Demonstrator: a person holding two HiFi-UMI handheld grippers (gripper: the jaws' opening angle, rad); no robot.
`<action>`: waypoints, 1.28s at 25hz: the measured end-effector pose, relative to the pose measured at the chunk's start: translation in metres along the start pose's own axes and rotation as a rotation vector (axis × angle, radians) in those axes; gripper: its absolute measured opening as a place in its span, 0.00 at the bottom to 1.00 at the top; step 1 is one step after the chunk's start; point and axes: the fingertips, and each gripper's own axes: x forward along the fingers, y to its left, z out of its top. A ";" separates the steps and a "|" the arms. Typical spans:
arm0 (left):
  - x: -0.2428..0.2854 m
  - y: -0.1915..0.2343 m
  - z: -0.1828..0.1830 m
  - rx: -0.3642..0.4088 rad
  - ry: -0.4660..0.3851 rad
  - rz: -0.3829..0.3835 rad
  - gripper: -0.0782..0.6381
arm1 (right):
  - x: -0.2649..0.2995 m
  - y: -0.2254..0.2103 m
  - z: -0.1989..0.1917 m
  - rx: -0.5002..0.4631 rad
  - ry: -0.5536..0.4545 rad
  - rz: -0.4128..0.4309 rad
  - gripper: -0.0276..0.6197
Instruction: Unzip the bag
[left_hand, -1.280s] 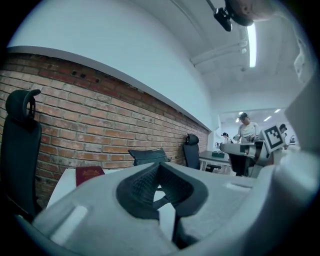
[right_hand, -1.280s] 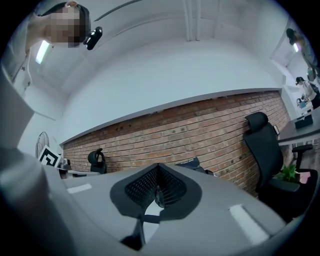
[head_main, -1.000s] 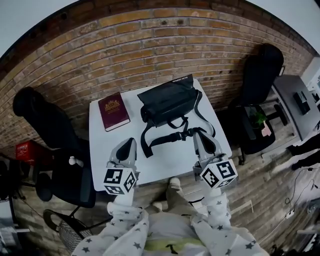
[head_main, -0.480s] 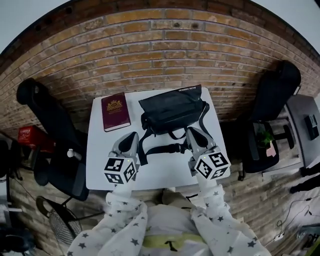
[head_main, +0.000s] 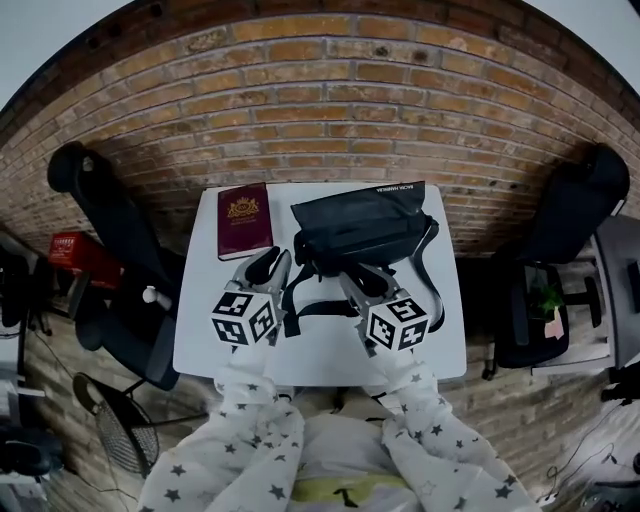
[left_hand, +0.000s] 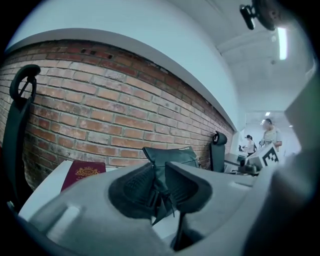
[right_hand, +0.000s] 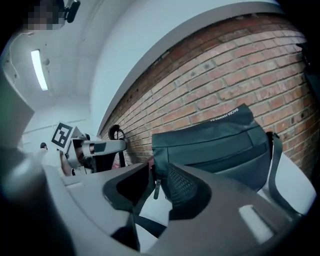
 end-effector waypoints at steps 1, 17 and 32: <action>0.005 0.003 0.000 -0.008 0.009 -0.007 0.23 | 0.006 0.001 -0.006 0.013 0.016 0.005 0.24; 0.085 0.012 -0.014 -0.068 0.124 -0.208 0.55 | 0.071 0.005 -0.074 0.101 0.173 0.010 0.33; 0.104 0.004 -0.012 -0.019 0.107 -0.268 0.33 | 0.077 0.004 -0.075 0.050 0.182 -0.039 0.13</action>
